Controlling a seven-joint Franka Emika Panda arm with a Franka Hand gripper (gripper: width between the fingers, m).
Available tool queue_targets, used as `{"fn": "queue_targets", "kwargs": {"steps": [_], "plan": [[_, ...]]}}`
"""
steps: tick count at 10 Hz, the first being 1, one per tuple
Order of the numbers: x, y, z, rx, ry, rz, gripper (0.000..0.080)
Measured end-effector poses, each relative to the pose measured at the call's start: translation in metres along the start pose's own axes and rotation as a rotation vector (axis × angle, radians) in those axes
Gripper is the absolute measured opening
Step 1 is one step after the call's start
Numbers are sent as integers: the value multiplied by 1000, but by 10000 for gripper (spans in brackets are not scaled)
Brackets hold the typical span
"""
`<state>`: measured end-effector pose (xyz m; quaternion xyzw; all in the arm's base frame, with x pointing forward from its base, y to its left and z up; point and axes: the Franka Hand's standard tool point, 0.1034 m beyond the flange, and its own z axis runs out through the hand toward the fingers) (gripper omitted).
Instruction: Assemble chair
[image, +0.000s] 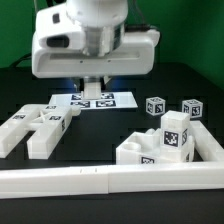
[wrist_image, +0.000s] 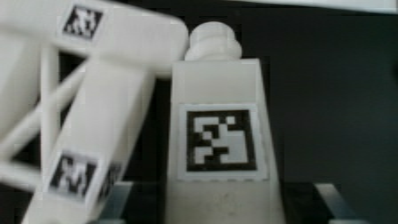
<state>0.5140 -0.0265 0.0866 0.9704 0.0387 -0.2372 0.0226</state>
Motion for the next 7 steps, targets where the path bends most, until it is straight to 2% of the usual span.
{"fn": "queue_targets", "kwargs": {"steps": [2, 7], "plan": [[7, 0, -27, -5, 136, 4, 291], [22, 4, -31, -37, 498, 6, 291]]}}
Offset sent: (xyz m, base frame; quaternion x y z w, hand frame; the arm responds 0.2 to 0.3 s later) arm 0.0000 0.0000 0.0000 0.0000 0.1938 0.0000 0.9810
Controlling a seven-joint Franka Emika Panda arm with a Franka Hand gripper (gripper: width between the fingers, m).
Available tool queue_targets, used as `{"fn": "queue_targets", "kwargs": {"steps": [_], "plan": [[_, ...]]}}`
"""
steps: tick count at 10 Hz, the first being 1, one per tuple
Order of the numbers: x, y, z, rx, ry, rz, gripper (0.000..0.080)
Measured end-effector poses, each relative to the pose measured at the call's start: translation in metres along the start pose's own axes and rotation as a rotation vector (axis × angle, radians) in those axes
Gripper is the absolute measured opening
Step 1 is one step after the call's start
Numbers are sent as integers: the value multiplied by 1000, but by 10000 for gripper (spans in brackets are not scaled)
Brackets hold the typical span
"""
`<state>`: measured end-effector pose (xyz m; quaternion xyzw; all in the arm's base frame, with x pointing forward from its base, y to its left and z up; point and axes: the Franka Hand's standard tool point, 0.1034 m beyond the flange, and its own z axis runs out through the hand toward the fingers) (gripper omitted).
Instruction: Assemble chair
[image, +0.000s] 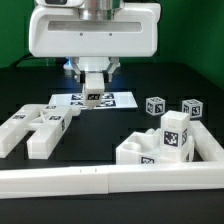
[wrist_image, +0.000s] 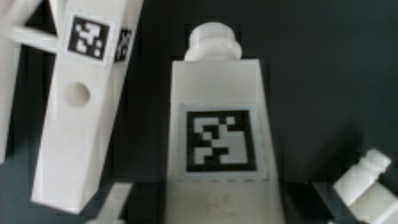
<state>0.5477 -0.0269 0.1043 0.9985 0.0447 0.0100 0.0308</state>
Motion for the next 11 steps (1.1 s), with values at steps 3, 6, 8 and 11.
{"fn": "queue_targets", "kwargs": {"steps": [3, 6, 8, 11], "plan": [[27, -12, -21, -7, 213, -3, 291], [26, -8, -19, -27, 307, -13, 291], [29, -9, -20, -25, 309, -11, 291], [42, -1, -30, 42, 302, 42, 291]]}}
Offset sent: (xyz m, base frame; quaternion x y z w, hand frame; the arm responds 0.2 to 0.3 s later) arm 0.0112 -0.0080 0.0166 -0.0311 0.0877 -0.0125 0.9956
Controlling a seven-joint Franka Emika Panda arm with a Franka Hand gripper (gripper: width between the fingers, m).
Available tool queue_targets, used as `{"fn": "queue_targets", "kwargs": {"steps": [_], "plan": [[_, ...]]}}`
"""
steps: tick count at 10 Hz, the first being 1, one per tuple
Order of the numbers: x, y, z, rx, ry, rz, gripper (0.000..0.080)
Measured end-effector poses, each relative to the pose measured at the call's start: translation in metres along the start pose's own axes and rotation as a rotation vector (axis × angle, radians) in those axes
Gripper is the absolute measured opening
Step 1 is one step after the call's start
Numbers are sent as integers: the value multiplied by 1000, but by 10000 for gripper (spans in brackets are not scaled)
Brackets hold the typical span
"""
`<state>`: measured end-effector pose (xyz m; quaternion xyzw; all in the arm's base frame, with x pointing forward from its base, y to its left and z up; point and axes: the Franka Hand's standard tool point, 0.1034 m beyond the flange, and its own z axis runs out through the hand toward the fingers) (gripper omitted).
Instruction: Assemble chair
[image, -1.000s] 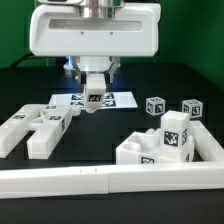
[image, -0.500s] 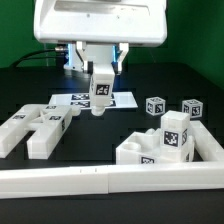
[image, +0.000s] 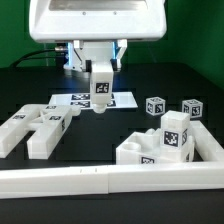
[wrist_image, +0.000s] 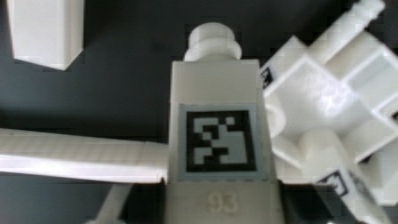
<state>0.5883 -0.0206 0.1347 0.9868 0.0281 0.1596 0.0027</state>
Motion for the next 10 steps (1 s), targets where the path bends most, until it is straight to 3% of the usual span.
{"fn": "queue_targets", "kwargs": {"steps": [2, 8, 10], "plan": [[13, -4, 0, 30, 25, 20, 291], [16, -5, 1, 32, 28, 22, 291], [32, -12, 13, 37, 37, 15, 291]]}}
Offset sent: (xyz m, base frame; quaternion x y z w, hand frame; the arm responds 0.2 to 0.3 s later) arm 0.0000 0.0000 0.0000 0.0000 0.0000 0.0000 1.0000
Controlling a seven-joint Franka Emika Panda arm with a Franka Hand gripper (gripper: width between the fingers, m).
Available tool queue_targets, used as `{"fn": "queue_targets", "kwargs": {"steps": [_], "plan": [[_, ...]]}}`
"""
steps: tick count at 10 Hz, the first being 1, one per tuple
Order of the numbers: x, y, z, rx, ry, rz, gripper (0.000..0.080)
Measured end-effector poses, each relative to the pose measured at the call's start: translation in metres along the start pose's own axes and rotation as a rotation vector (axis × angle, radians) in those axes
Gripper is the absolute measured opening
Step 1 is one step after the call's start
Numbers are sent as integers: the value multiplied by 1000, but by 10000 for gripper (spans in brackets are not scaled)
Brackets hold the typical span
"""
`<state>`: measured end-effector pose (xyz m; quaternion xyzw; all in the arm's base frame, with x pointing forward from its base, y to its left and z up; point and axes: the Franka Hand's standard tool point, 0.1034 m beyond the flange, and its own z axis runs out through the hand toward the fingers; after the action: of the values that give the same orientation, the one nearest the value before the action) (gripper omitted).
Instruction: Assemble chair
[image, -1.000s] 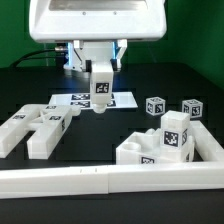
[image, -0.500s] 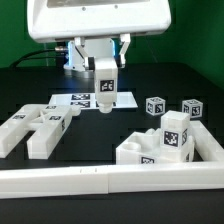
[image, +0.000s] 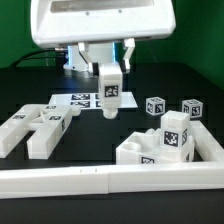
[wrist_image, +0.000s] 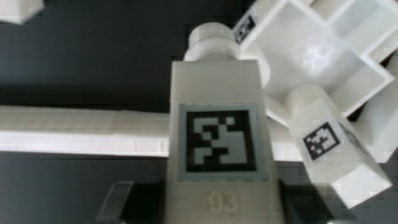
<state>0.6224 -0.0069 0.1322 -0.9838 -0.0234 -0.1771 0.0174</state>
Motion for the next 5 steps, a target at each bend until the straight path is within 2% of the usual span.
{"fn": "queue_targets", "kwargs": {"steps": [1, 2, 5], "plan": [[10, -1, 4, 0, 10, -4, 291], [13, -1, 6, -4, 20, -8, 291], [13, 3, 6, -20, 53, -12, 291]]}}
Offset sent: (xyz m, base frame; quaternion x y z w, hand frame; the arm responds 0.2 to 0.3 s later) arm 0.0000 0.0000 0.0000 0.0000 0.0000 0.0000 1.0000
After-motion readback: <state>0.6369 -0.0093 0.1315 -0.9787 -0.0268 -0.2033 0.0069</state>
